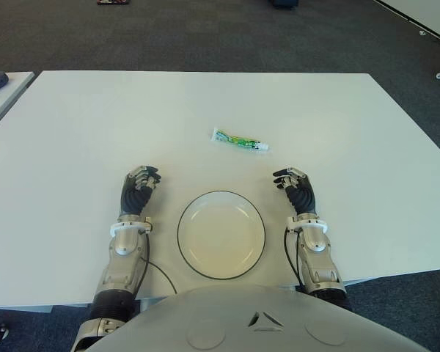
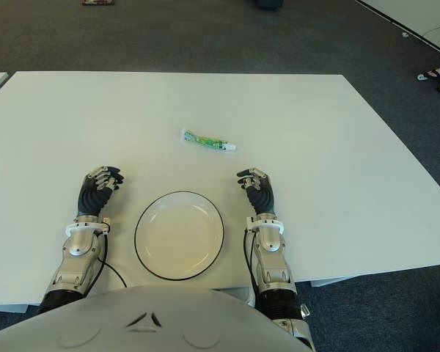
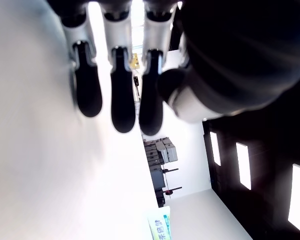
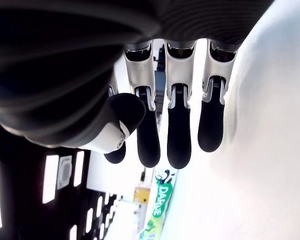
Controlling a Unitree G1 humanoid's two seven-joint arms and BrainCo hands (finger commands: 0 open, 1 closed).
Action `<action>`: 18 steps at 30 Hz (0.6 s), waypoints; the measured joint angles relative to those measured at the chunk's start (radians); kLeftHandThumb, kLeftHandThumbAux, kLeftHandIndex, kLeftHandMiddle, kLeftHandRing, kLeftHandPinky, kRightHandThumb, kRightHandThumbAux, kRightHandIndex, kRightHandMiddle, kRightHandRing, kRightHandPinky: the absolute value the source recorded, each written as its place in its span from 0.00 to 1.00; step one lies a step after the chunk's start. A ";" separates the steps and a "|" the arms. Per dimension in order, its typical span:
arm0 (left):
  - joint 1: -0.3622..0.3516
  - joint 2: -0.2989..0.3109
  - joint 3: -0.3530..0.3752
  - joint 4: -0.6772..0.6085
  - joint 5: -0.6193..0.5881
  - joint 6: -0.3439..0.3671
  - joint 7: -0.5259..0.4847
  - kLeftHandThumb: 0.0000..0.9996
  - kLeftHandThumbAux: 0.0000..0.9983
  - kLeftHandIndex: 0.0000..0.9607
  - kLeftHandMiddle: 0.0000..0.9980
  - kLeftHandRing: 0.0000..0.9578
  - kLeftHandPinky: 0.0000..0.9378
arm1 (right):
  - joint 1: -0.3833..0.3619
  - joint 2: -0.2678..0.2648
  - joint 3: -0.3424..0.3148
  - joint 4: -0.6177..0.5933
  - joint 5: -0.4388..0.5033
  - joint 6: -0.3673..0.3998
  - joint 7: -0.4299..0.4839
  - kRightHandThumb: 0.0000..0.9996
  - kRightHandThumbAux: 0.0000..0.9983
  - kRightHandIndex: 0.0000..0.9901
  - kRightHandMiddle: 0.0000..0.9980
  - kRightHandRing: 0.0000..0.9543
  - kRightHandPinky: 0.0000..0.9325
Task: Put the toothpaste on the table into the plate.
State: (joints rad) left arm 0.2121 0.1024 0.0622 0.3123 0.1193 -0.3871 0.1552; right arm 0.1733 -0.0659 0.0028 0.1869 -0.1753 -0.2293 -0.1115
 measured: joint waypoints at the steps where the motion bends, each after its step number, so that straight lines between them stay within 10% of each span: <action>1: -0.002 0.000 0.000 0.002 0.001 0.000 0.000 0.70 0.72 0.44 0.50 0.53 0.53 | -0.003 -0.006 0.002 0.005 -0.017 0.000 -0.010 0.84 0.69 0.42 0.47 0.50 0.46; 18: -0.031 -0.014 -0.001 0.033 0.011 -0.011 0.010 0.70 0.72 0.44 0.49 0.51 0.53 | -0.098 -0.080 0.018 0.107 -0.097 -0.095 -0.053 0.83 0.69 0.38 0.49 0.48 0.45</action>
State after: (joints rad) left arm 0.1807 0.0879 0.0609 0.3450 0.1307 -0.3976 0.1653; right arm 0.0750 -0.1456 0.0212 0.2935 -0.2724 -0.3240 -0.1640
